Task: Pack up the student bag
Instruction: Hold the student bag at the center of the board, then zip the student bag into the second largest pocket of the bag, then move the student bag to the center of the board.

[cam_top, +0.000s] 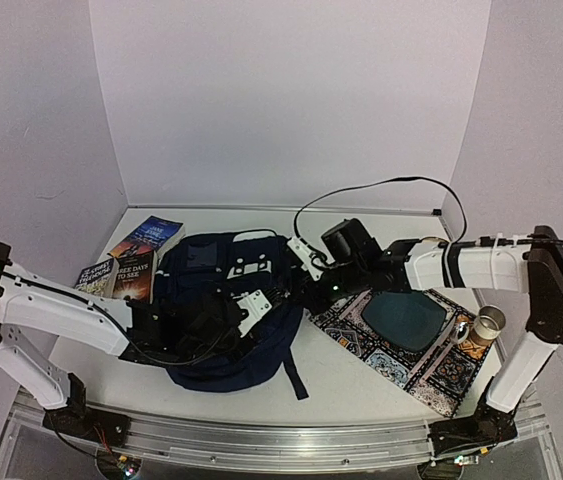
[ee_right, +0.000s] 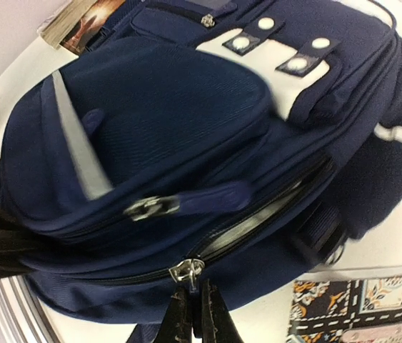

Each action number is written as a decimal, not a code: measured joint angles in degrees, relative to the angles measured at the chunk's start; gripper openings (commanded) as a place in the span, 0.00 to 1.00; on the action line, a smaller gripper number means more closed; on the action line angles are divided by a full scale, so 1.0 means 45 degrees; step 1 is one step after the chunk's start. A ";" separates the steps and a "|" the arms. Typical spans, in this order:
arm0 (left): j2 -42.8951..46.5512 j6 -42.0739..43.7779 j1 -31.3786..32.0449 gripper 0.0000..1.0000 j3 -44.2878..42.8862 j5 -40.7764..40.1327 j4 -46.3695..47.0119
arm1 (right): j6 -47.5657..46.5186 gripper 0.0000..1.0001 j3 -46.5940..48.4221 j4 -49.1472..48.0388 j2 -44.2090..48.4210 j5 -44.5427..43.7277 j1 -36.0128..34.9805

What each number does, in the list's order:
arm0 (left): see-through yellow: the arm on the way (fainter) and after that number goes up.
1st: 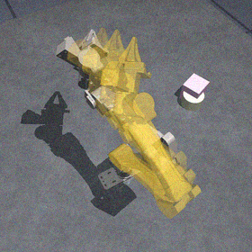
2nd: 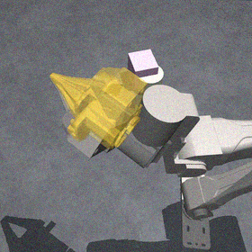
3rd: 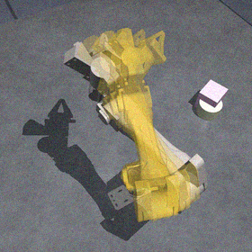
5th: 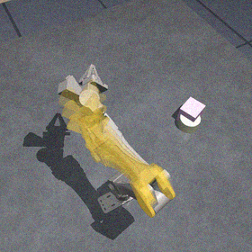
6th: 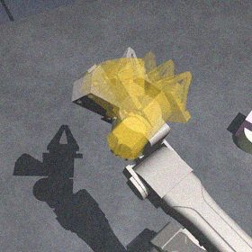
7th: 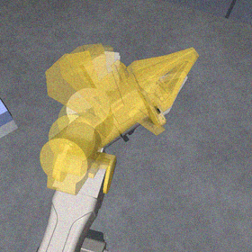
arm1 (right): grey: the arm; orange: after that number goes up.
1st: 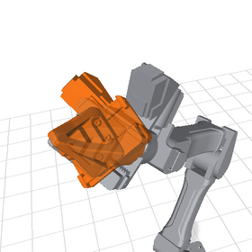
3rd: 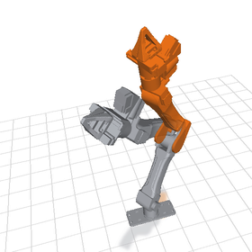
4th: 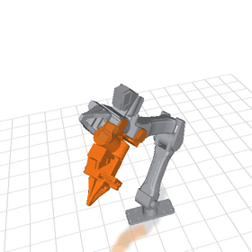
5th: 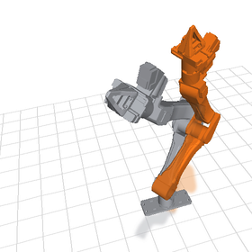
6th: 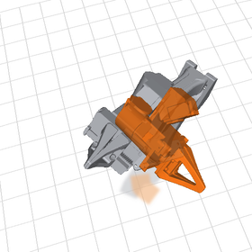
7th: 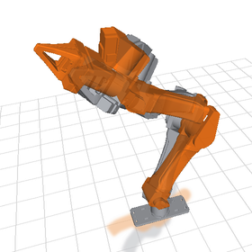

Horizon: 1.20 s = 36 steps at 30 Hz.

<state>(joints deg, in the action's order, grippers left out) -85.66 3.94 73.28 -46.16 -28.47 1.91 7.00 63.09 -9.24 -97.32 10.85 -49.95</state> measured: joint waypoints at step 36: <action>-0.3412 -0.2166 -0.0602 0.09 -0.3620 -0.0152 0.0008 | -0.0595 0.66 0.1313 0.0097 0.1064 -0.2322 0.3240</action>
<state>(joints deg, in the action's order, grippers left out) -101.01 -5.80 70.57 -62.45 -29.15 1.95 4.32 69.00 -8.80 -92.53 0.40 -35.37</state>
